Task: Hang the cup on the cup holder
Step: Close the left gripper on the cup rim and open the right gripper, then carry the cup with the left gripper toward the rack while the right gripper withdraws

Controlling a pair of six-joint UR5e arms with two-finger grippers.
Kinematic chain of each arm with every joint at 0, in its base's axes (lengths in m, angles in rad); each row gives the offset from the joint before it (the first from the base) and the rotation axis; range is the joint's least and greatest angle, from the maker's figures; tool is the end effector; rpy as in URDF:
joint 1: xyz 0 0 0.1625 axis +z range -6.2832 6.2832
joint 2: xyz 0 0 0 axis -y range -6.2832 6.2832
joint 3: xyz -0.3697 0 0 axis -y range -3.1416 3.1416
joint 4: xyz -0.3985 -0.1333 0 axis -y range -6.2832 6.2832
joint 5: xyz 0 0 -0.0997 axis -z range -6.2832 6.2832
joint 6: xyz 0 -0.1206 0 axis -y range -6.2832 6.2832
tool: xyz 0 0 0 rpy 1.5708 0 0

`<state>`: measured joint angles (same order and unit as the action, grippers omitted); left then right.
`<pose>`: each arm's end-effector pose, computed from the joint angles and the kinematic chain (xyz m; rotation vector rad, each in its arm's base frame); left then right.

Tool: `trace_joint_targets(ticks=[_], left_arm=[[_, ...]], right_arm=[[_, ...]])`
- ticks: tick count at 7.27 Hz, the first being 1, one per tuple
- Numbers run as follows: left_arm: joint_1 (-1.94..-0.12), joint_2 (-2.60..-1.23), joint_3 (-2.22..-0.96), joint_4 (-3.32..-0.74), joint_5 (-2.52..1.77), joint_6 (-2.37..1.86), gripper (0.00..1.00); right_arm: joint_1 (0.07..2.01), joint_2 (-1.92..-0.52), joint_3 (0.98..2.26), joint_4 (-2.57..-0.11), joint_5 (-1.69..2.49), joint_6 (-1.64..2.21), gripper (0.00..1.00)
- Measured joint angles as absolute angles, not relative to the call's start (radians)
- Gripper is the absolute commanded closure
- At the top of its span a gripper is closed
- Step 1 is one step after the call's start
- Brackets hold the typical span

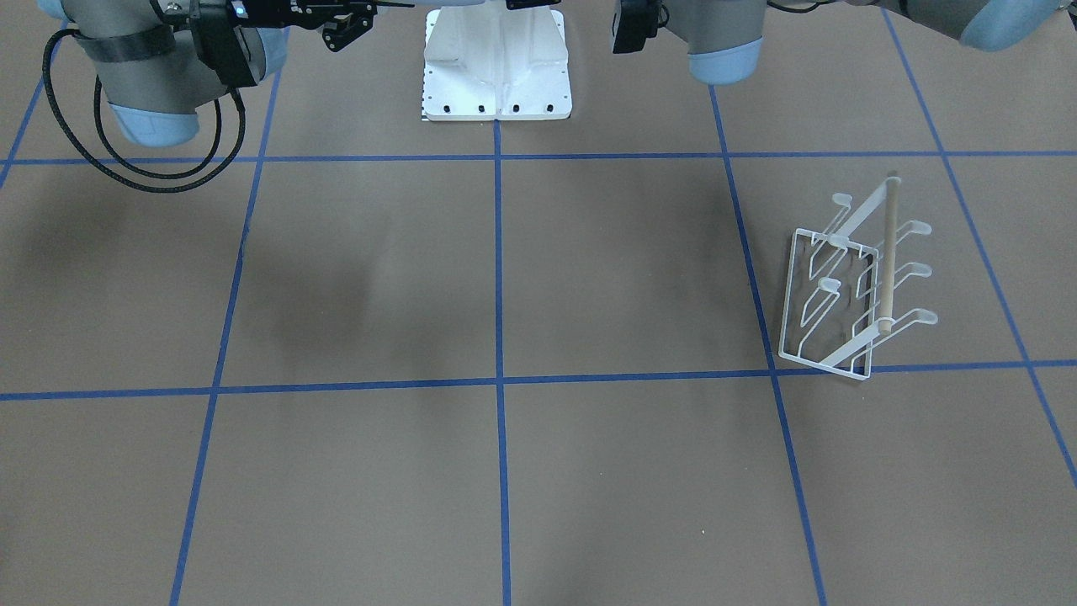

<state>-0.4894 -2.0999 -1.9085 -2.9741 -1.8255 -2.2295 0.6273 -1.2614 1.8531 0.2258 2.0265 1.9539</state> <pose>0.3662 -0.3116 0.0265 -0.3253 2.2405 -0.3284 -0.3129 -0.3260 0.1452 0.0700 -2.2840 -0.0261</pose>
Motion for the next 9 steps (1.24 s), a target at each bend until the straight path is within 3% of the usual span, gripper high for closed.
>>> trace_joint_targets(ticks=[9], left_arm=[[-0.585, -2.063, -1.919, -2.971, -1.831, -2.217, 1.00]], right_arm=[[0.697, -1.377, 1.843, 0.230, 2.038, 1.961, 0.00]])
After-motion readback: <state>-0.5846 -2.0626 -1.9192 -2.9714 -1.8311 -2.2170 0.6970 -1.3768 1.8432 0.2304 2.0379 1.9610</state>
